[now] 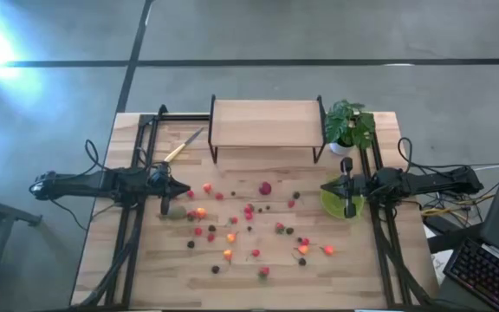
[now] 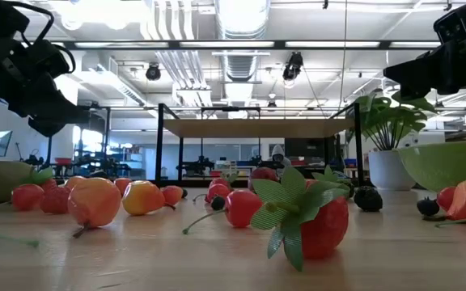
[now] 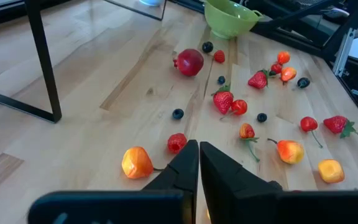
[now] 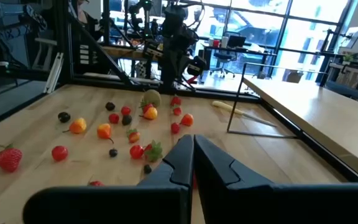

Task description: Build produce basket

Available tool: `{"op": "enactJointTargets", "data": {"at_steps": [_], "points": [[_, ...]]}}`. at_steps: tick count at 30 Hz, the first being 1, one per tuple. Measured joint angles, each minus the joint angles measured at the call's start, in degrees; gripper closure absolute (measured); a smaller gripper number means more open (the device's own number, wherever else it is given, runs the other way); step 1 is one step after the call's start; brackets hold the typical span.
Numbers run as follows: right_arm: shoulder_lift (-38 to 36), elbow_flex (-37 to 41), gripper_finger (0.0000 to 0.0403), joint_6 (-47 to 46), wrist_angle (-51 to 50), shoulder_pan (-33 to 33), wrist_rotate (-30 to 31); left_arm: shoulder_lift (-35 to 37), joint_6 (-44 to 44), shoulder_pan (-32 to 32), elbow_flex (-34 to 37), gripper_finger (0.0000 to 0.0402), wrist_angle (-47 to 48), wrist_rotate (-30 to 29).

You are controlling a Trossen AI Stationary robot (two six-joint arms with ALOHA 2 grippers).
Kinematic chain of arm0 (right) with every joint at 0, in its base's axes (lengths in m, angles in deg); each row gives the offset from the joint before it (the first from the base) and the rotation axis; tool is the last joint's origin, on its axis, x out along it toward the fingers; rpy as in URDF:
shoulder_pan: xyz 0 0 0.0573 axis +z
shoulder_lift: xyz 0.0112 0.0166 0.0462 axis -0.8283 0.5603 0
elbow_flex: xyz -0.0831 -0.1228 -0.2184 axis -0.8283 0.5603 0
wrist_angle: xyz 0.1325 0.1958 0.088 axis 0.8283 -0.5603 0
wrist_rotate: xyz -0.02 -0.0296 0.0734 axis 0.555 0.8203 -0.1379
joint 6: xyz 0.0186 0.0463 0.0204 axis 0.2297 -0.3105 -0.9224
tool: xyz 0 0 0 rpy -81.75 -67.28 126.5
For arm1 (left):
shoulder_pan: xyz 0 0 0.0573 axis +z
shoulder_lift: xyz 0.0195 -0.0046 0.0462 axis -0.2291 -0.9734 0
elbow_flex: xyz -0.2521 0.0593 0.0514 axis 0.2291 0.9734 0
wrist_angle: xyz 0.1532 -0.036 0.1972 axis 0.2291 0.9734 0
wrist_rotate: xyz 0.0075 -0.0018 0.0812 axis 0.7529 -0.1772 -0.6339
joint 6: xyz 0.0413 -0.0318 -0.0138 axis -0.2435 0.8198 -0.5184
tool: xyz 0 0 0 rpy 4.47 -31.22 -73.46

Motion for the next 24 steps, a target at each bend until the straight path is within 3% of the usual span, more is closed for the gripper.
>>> {"op": "enactJointTargets", "data": {"at_steps": [5,12,16,19,24], "points": [[0.0,0.0,0.0394,0.3,1.8,0.0,0.0,0.0,0.0,0.0,0.0,0.038,0.0,0.0],[0.0,-0.1,0.0394,-7.1,21.7,0.0,-0.1,0.0,0.0,0.0,0.0,0.0381,0.0,0.0],[0.0,-0.1,0.0394,-8.8,26.8,0.0,-0.1,0.0,0.0,0.0,0.0,0.0381,0.0,0.0],[1.0,-0.5,0.0394,-10.8,23.5,0.0,-0.1,0.0,0.0,0.0,0.0,0.0381,0.0,0.0],[5.3,-6.0,0.0394,-20.1,1.3,0.0,-0.1,0.0,0.0,0.0,0.0,0.0381,0.0,0.0]]}}
